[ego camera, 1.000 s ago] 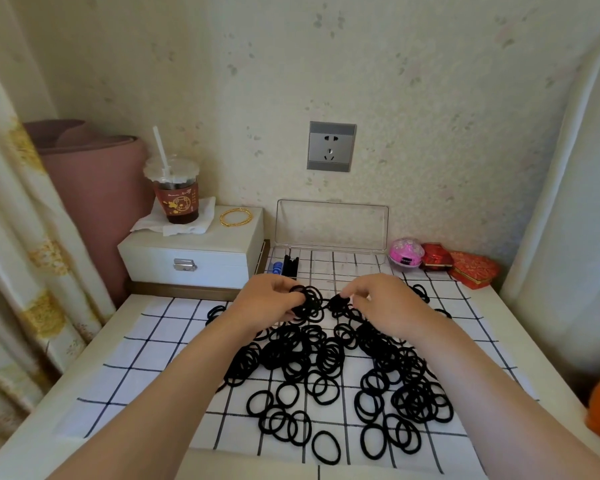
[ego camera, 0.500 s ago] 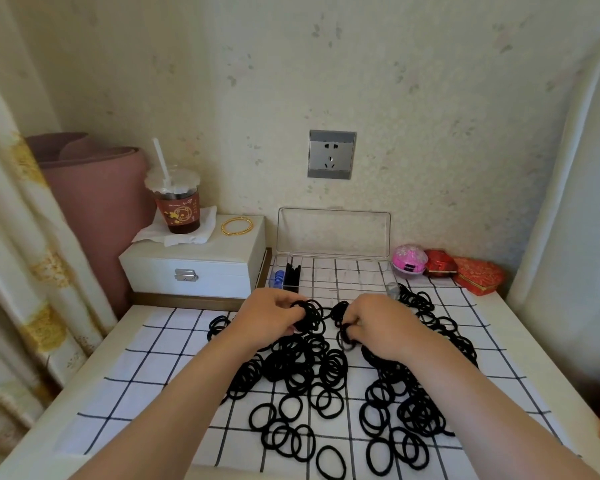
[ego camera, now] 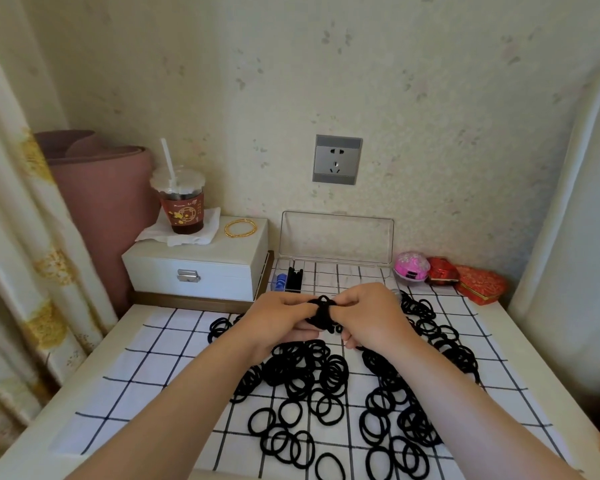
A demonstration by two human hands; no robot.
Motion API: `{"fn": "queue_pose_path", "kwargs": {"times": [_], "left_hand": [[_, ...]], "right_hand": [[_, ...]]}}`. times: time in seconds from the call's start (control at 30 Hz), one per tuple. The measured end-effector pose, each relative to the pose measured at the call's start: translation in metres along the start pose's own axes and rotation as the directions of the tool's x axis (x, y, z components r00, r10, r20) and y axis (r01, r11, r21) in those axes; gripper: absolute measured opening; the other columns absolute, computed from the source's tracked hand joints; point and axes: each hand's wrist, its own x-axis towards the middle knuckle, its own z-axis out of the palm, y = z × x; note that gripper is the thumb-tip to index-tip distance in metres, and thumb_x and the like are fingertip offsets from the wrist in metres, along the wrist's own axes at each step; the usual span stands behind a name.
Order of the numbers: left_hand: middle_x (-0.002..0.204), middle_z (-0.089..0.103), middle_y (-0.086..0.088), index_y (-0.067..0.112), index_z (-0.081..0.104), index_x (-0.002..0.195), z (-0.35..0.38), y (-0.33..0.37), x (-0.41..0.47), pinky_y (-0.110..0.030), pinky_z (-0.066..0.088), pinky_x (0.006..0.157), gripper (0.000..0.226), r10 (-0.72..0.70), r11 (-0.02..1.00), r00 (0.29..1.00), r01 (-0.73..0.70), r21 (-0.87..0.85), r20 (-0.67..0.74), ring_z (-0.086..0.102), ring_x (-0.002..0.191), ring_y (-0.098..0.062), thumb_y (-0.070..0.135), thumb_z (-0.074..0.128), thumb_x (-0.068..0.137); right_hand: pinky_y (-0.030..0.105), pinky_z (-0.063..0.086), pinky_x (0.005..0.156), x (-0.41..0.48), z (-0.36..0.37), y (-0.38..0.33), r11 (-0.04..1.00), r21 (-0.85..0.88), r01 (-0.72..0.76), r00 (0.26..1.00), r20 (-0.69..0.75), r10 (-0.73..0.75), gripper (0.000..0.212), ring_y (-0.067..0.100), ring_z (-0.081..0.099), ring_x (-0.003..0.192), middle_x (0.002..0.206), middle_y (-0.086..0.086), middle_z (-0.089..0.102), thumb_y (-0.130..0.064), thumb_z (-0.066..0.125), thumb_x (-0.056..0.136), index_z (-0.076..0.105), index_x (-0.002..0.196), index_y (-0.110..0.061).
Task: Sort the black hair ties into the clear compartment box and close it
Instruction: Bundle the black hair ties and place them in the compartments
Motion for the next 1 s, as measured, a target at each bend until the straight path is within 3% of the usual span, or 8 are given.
{"fn": "queue_pose_path", "kwargs": {"times": [0.17,0.23,0.37,0.53,0.63,0.73,0.87,1.0], "left_hand": [[0.112,0.074,-0.008,0.012,0.072,0.116,-0.001,-0.001,0.001,-0.037,0.057,0.093,0.038,0.013,1.000,0.996,-0.014,0.011,0.092,0.071,0.103,-0.020,0.030,0.077,0.083],[0.109,0.075,-0.004,0.014,0.073,0.116,-0.001,-0.002,0.001,-0.034,0.057,0.092,0.034,0.036,0.997,0.997,-0.041,0.065,0.072,0.072,0.102,-0.016,0.021,0.079,0.083],[0.107,0.075,-0.010,0.008,0.070,0.119,-0.004,-0.001,0.001,-0.030,0.060,0.085,0.028,0.036,0.998,0.999,-0.036,0.059,0.013,0.074,0.095,-0.018,0.005,0.067,0.091],[0.106,0.075,-0.010,0.011,0.070,0.119,-0.011,0.004,-0.001,-0.029,0.059,0.086,0.027,0.042,0.996,0.998,-0.045,0.077,0.044,0.073,0.096,-0.017,0.006,0.063,0.093],[0.110,0.074,-0.009,0.012,0.070,0.120,-0.014,0.007,-0.002,-0.031,0.058,0.090,0.027,0.044,0.997,0.993,-0.050,0.052,0.113,0.072,0.101,-0.017,0.010,0.065,0.093],[0.113,0.074,-0.009,0.012,0.068,0.123,-0.016,0.010,-0.004,-0.027,0.058,0.086,0.028,0.053,0.998,0.982,-0.058,0.021,0.181,0.071,0.104,-0.020,0.010,0.062,0.095],[0.111,0.074,-0.011,0.012,0.065,0.127,-0.018,0.010,-0.006,-0.031,0.059,0.086,0.030,0.057,0.997,0.981,-0.065,0.035,0.183,0.073,0.099,-0.023,0.010,0.060,0.097],[0.106,0.072,-0.005,0.019,0.056,0.133,-0.019,0.008,-0.002,-0.027,0.061,0.074,0.041,0.092,0.940,0.995,-0.097,0.327,0.031,0.075,0.085,-0.017,0.023,0.066,0.093]], "right_hand": [[0.041,0.058,0.053,-0.005,0.004,-0.004,0.994,-0.087,0.060,0.996,-0.060,-0.065,0.014,0.027,0.067,0.050,0.063,0.017,0.071,-0.021,0.068,0.086,0.077,0.082,-0.012],[0.043,0.058,0.055,-0.004,0.005,-0.003,0.990,-0.116,0.081,0.995,-0.055,-0.088,0.014,0.028,0.067,0.050,0.061,0.015,0.071,-0.024,0.071,0.083,0.077,0.077,-0.013],[0.029,0.055,0.049,0.001,0.002,-0.005,0.994,-0.090,0.060,0.998,0.013,-0.059,0.006,0.013,0.060,0.042,0.058,0.007,0.070,-0.022,0.073,0.083,0.075,0.078,-0.025],[0.037,0.055,0.055,0.003,-0.005,-0.006,0.999,0.014,0.045,0.996,0.071,-0.046,0.018,0.019,0.060,0.049,0.071,0.008,0.072,-0.031,0.081,0.079,0.072,0.092,-0.022],[0.036,0.062,0.066,0.005,-0.004,-0.004,0.999,0.035,0.006,0.998,0.065,-0.008,0.040,0.016,0.071,0.073,0.101,0.001,0.068,-0.038,0.083,0.078,0.063,0.111,-0.025],[0.041,0.062,0.080,0.004,-0.003,-0.002,0.960,0.246,-0.135,0.957,0.283,0.062,0.050,0.025,0.070,0.102,0.122,0.009,0.067,-0.034,0.076,0.086,0.061,0.131,-0.017],[0.039,0.062,0.079,-0.002,-0.002,-0.010,0.907,0.373,-0.196,0.941,0.332,0.067,0.024,0.031,0.075,0.092,0.101,0.018,0.076,-0.017,0.069,0.093,0.071,0.112,-0.002],[0.036,0.063,0.074,0.001,0.004,-0.011,0.906,0.361,-0.222,0.953,0.277,0.123,0.018,0.028,0.075,0.082,0.091,0.016,0.076,-0.015,0.074,0.088,0.075,0.102,-0.003]]}}
